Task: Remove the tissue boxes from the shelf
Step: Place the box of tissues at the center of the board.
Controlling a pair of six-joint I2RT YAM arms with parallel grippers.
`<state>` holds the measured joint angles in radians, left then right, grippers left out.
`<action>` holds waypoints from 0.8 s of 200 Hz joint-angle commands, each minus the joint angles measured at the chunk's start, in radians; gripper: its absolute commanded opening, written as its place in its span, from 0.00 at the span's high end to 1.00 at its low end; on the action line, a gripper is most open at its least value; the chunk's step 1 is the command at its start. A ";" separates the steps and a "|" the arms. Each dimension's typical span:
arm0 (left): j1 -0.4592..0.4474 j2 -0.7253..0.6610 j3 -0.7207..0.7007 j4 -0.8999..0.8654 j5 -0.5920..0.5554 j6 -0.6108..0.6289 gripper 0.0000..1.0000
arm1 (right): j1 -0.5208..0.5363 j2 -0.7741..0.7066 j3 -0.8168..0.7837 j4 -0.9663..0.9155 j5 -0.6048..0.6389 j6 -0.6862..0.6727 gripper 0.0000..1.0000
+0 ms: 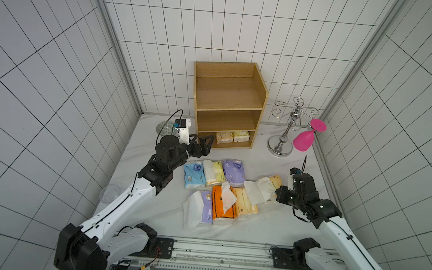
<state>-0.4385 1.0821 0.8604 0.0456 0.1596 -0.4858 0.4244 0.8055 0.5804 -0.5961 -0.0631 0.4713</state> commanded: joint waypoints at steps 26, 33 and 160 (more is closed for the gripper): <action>-0.025 0.010 0.009 0.005 -0.027 0.012 0.02 | -0.010 -0.077 -0.119 0.051 0.029 0.099 0.26; -0.026 0.012 0.006 0.005 -0.029 0.012 0.02 | -0.010 -0.090 -0.124 0.051 0.043 0.111 0.23; -0.029 -0.018 -0.033 -0.022 -0.096 0.087 0.02 | -0.176 0.235 -0.098 0.332 -0.241 0.059 0.41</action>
<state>-0.4641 1.0798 0.8482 0.0322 0.0975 -0.4412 0.2295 1.0481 0.5045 -0.3737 -0.2260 0.5068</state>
